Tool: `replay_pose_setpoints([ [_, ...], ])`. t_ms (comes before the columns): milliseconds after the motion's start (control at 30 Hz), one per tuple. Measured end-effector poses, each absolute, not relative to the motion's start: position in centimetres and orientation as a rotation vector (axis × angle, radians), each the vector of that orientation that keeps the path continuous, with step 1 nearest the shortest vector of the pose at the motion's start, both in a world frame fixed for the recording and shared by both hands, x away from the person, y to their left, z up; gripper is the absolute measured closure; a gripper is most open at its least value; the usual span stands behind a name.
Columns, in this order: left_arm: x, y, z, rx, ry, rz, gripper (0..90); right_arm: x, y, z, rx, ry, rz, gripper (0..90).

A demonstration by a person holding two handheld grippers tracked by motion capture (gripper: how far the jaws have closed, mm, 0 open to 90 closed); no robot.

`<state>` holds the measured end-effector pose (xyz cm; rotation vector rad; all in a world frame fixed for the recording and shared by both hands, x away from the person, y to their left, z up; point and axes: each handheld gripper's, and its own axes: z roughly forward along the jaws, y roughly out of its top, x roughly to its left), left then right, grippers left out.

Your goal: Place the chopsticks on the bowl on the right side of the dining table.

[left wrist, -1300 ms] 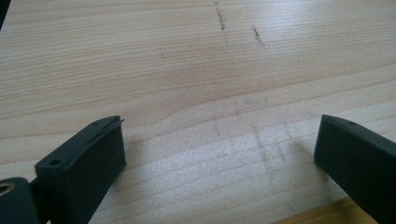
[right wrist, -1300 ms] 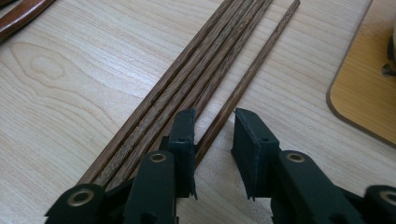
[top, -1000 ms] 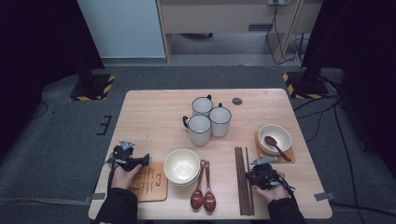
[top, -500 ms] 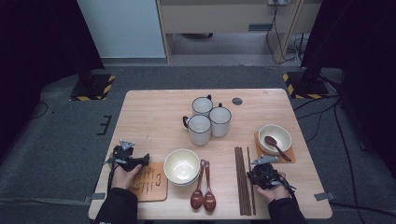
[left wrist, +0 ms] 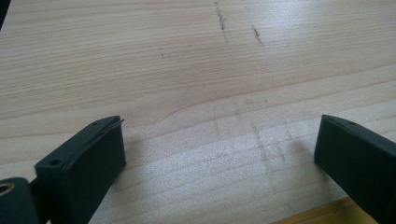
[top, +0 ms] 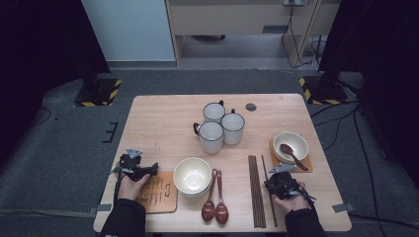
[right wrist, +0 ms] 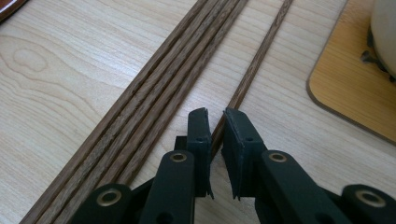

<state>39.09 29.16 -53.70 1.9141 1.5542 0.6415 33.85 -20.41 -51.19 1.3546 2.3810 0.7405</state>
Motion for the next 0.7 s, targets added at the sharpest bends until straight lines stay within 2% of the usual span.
replay_pose_setpoints([
  [467,39.09,29.16,-53.70,1.914,1.554,0.642,0.9,34.02,-21.02,-51.25,1.381,2.363,0.727,79.5],
  [700,39.10,29.16,-53.70,1.914,1.554,0.642,0.9,34.05,-20.96,-51.21,1.379,2.372,0.729,81.6],
])
